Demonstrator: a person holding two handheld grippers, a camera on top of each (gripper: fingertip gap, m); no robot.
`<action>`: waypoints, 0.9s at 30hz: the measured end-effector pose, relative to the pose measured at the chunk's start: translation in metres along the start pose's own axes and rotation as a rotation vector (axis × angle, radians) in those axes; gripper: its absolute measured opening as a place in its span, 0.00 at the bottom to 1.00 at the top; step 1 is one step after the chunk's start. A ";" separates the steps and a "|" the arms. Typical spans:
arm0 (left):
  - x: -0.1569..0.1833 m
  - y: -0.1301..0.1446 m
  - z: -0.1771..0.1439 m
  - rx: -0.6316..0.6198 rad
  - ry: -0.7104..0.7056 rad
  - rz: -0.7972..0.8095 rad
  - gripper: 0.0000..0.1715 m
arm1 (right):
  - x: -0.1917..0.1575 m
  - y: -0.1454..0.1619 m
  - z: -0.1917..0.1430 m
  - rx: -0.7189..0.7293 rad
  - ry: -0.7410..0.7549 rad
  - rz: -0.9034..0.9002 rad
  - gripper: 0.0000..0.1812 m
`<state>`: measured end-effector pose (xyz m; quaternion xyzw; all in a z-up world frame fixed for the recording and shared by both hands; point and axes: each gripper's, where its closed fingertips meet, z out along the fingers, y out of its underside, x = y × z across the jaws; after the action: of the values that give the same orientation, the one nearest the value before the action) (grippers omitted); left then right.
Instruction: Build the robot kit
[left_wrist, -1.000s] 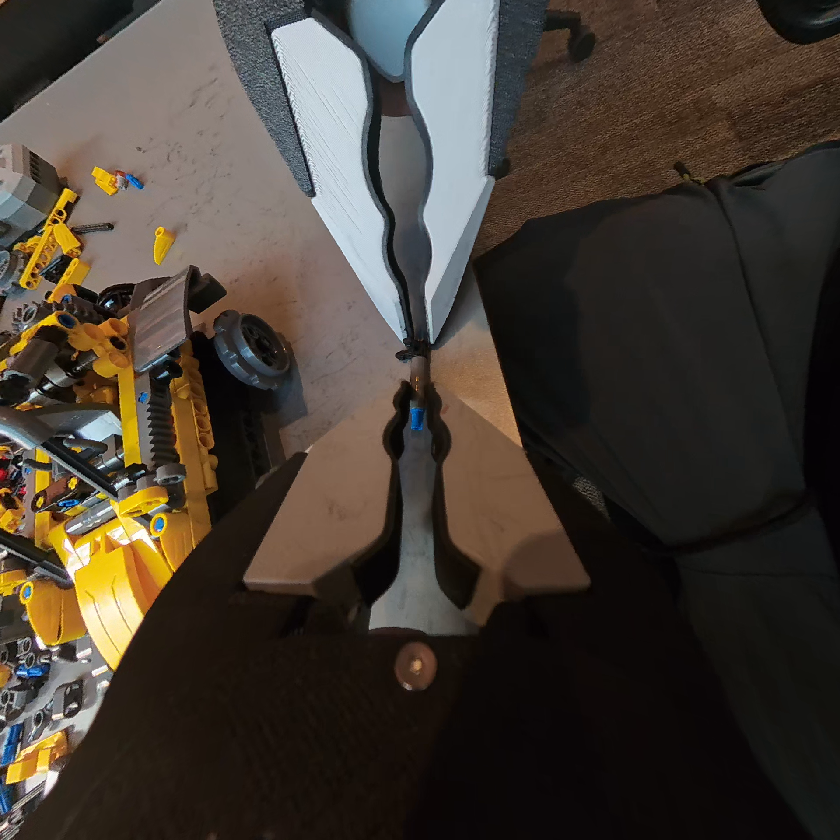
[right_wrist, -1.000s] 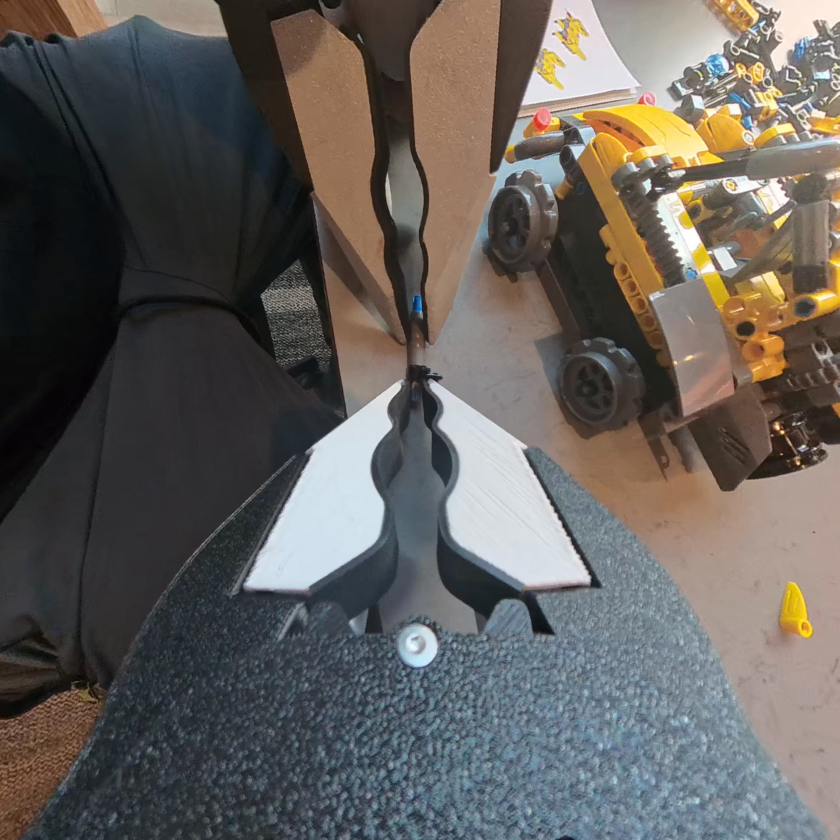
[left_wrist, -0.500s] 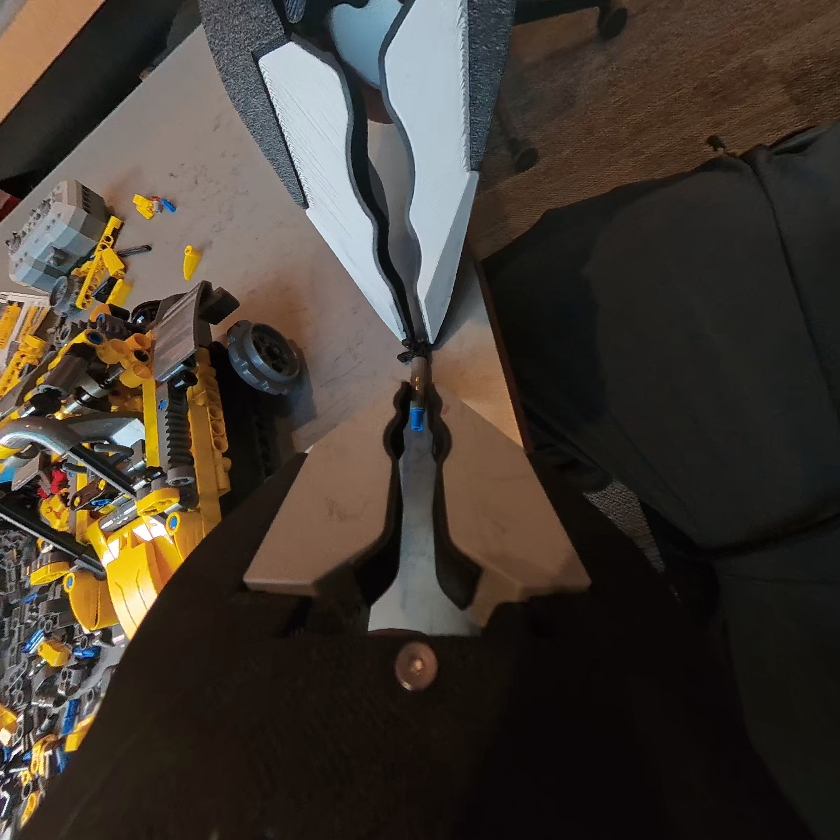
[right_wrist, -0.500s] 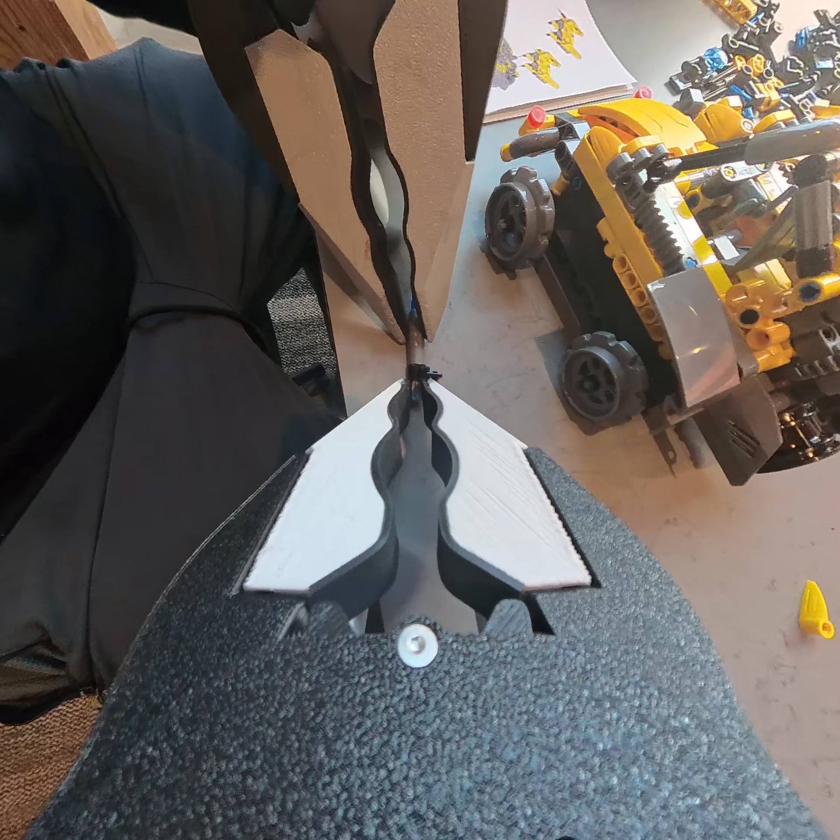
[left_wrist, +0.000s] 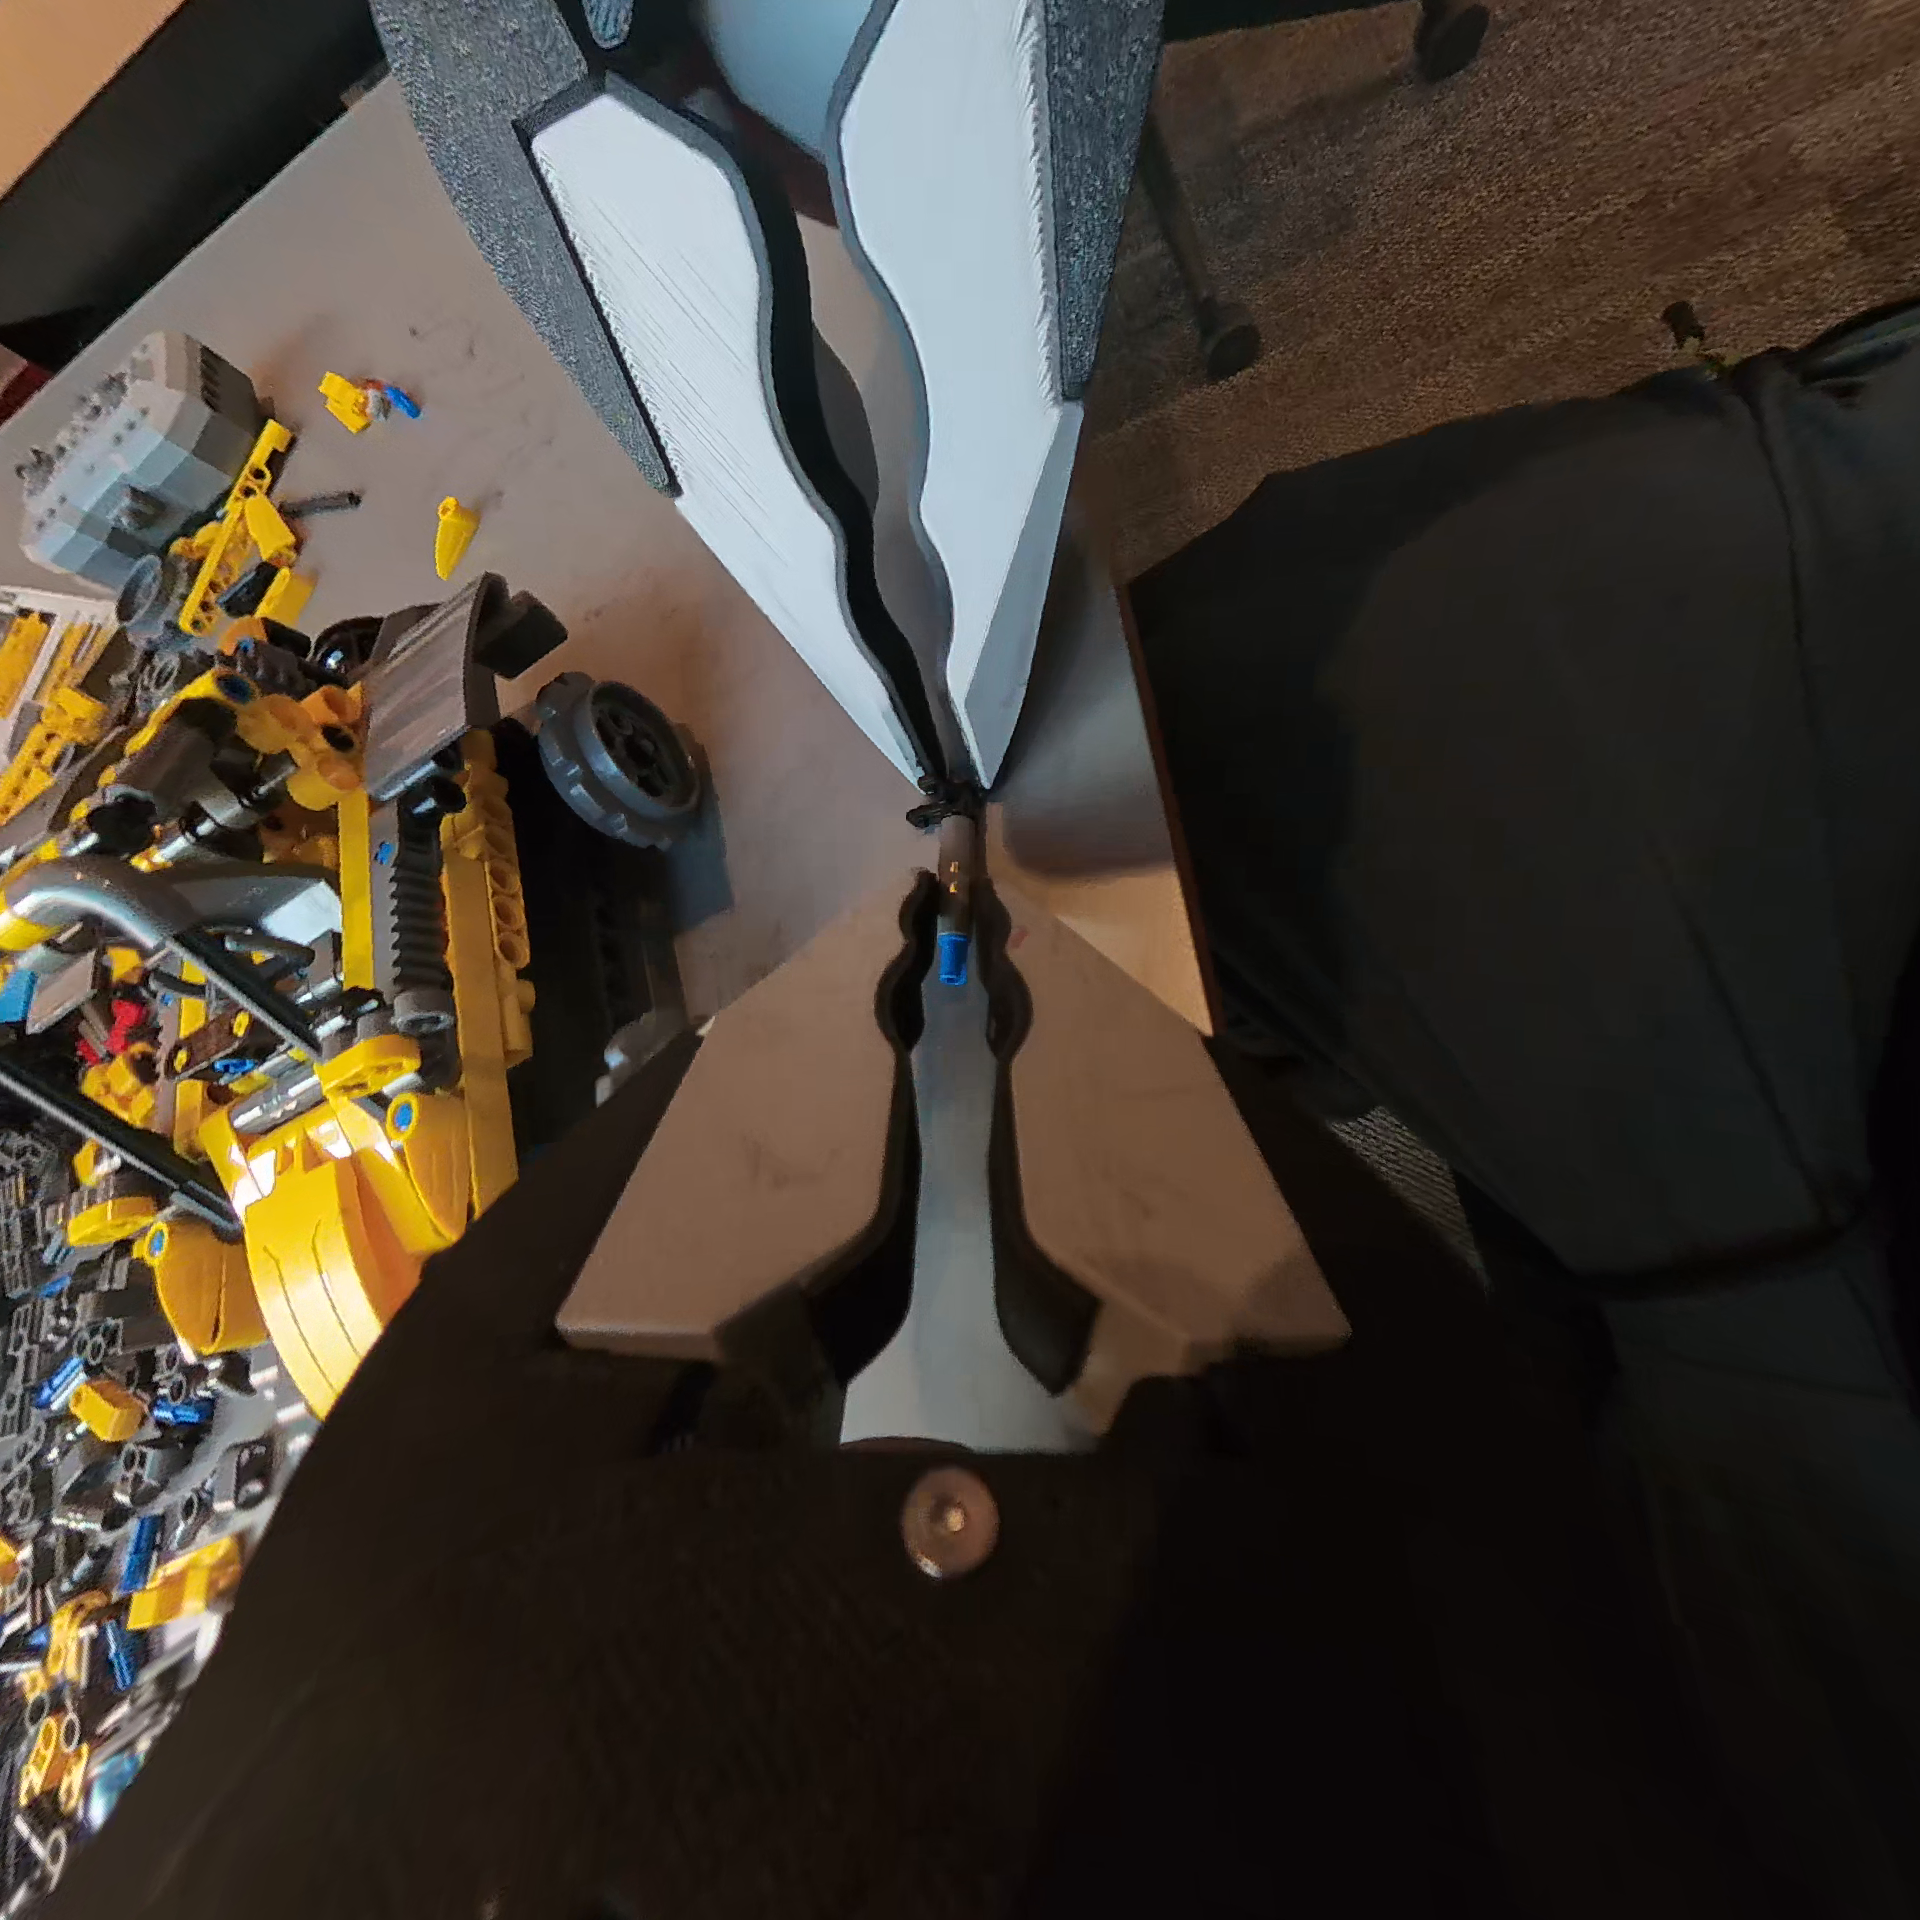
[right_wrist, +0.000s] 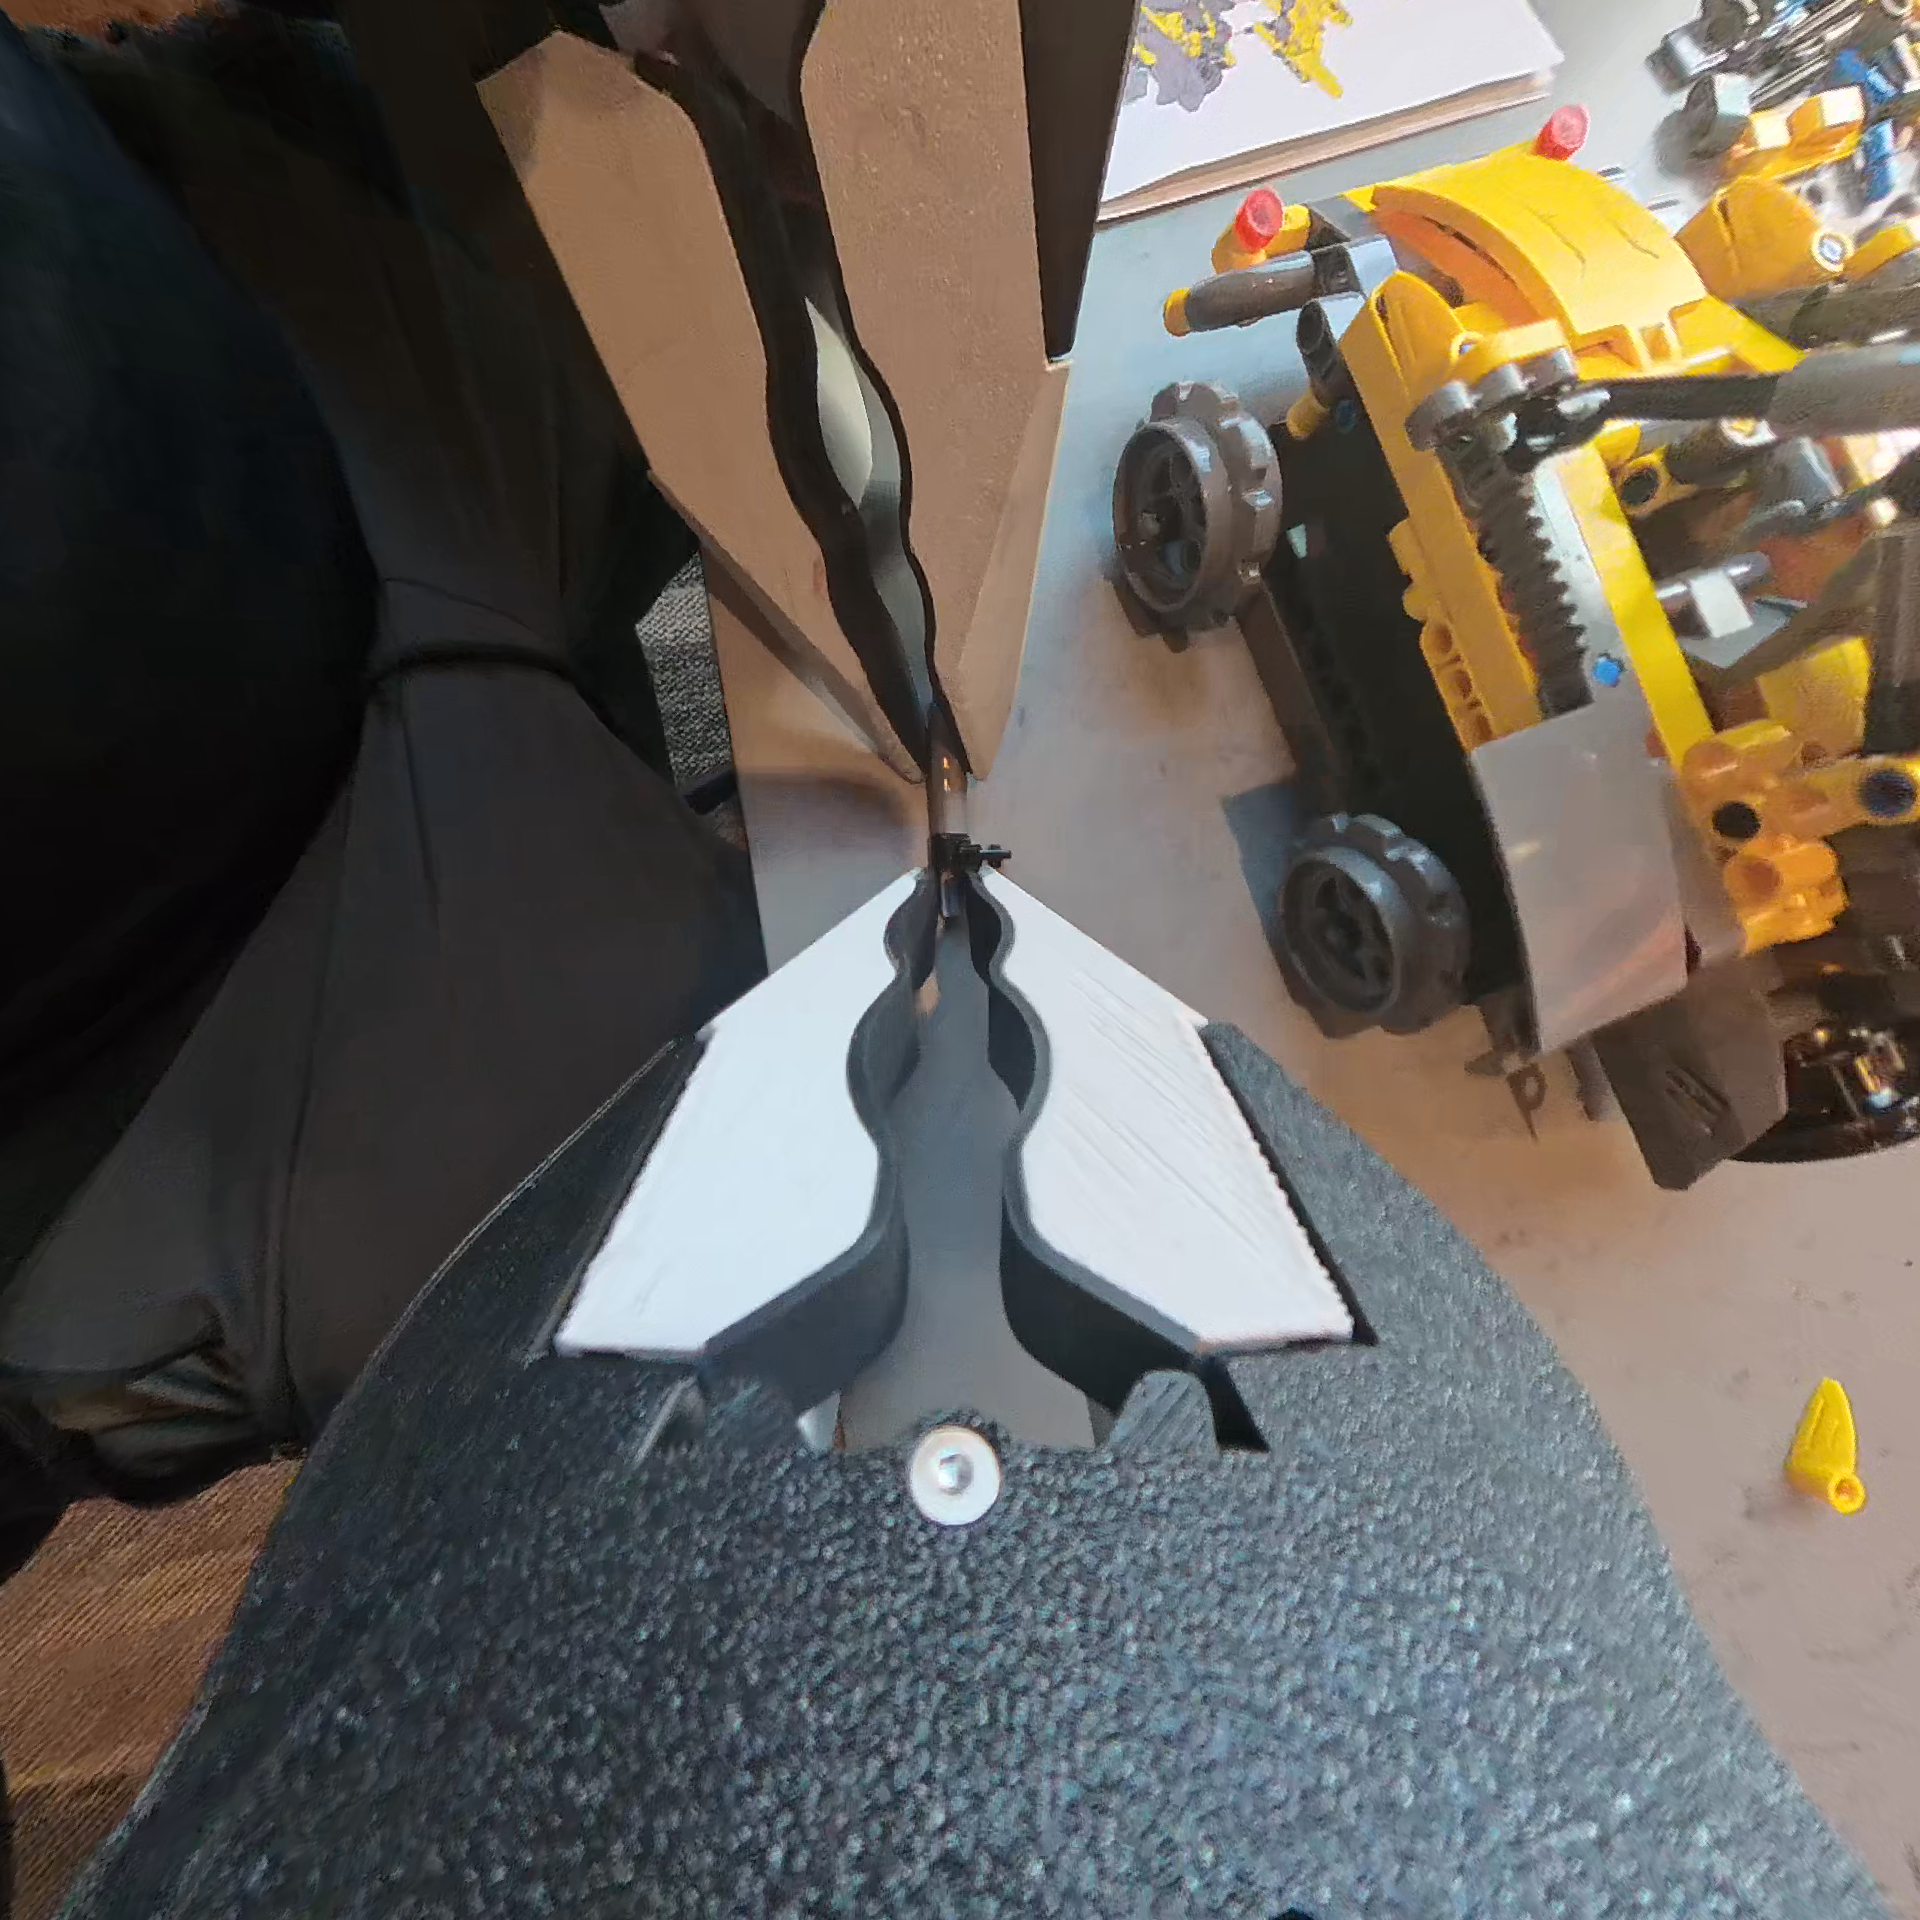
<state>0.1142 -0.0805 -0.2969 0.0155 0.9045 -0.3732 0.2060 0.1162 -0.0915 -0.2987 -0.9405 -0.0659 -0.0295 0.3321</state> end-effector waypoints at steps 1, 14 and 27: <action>-0.001 0.001 -0.001 -0.003 -0.002 -0.008 0.02 | 0.001 -0.001 0.001 -0.016 -0.011 0.003 0.02; -0.003 0.005 -0.003 -0.012 -0.006 -0.045 0.02 | 0.002 -0.003 0.004 -0.081 -0.063 0.054 0.02; -0.003 0.005 -0.004 -0.007 0.014 -0.066 0.02 | 0.003 -0.004 0.004 0.049 0.021 0.048 0.02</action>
<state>0.1163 -0.0739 -0.2971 -0.0124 0.9073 -0.3763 0.1874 0.1188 -0.0857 -0.2990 -0.9329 -0.0404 -0.0297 0.3566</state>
